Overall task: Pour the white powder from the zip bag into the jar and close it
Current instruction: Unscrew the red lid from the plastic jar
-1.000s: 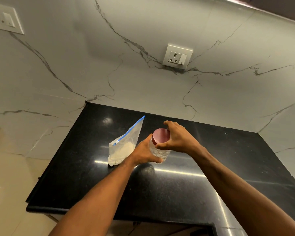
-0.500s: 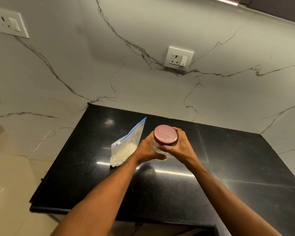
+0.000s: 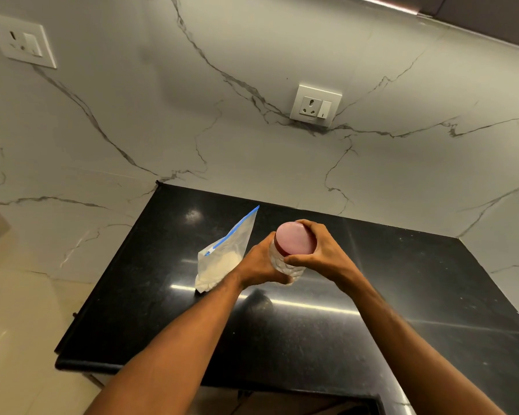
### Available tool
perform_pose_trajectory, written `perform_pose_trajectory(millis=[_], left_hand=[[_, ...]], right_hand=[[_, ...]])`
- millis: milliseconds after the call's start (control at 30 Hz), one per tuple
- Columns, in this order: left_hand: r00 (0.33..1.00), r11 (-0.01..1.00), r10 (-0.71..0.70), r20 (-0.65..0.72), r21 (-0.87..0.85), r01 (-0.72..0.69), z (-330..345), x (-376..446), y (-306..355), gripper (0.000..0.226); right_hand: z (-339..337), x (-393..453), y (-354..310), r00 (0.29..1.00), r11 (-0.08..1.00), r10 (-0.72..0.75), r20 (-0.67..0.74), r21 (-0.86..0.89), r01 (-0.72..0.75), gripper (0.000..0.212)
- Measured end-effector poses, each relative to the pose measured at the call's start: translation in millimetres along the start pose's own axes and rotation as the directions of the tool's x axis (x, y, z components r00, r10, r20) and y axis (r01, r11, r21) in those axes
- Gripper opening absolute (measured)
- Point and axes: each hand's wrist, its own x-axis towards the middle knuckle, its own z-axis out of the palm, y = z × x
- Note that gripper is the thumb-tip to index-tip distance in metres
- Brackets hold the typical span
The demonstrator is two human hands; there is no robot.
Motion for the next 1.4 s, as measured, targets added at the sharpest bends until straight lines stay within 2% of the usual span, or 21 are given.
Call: perform_pose_trajectory(millis=[67, 133, 200, 300, 367, 500, 600, 700, 867, 967, 1167, 1400], left_hand=[[1.0, 1.0, 0.007, -0.005, -0.024, -0.007, 0, -1, 2, 0.09], [1.0, 0.999, 0.021, 0.005, -0.039, -0.021, 0, -1, 5, 0.094], [1.0, 0.999, 0.021, 0.011, -0.039, -0.021, 0, -2, 6, 0.094], [1.0, 1.0, 0.022, -0.011, 0.004, -0.022, -1, -2, 7, 0.091], [1.0, 1.0, 0.019, -0.014, 0.015, -0.019, -1, -3, 6, 0.09], [1.0, 1.0, 0.013, -0.01, 0.0, -0.013, -1, -5, 5, 0.091], [1.0, 1.0, 0.01, -0.005, -0.009, -0.01, -2, -5, 4, 0.095], [1.0, 1.0, 0.006, 0.006, -0.012, -0.005, -1, -5, 4, 0.096], [1.0, 1.0, 0.005, 0.005, 0.009, -0.005, -1, -2, 5, 0.094], [1.0, 1.0, 0.008, 0.007, 0.012, -0.008, -1, -1, 3, 0.092], [1.0, 1.0, 0.012, 0.01, -0.005, -0.012, -1, 3, 3, 0.091], [1.0, 1.0, 0.017, -0.008, 0.025, -0.017, 1, 9, 4, 0.094]], right_hand=[[-7, 2, -2, 0.996, 1.0, -0.015, 0.087, 0.017, 0.013, 0.089], [-9, 3, -5, 0.994, 0.999, -0.025, 0.104, -0.017, 0.027, 0.1], [-7, 1, -10, 0.999, 0.99, -0.041, 0.026, -0.133, 0.044, 0.104], [-5, -5, -14, 0.987, 0.946, -0.096, -0.133, -0.32, 0.049, 0.098], [-5, -5, -16, 0.984, 0.927, -0.122, -0.133, -0.369, 0.065, 0.095], [-7, -2, -19, 0.989, 0.924, -0.14, -0.037, -0.363, 0.117, 0.087], [-8, -2, -23, 0.991, 0.937, -0.127, 0.045, -0.321, 0.135, 0.093], [-8, -3, -28, 0.995, 0.941, -0.097, 0.002, -0.325, 0.093, 0.104], [-6, -3, -31, 0.995, 0.889, -0.075, -0.07, -0.457, 0.035, 0.118], [-7, 0, -30, 0.997, 0.861, -0.059, -0.047, -0.508, 0.027, 0.115], [-13, 6, -31, 0.991, 0.876, -0.093, 0.094, -0.465, 0.127, 0.107], [-11, 11, -32, 0.999, 0.826, -0.031, -0.016, -0.563, 0.017, 0.11]])
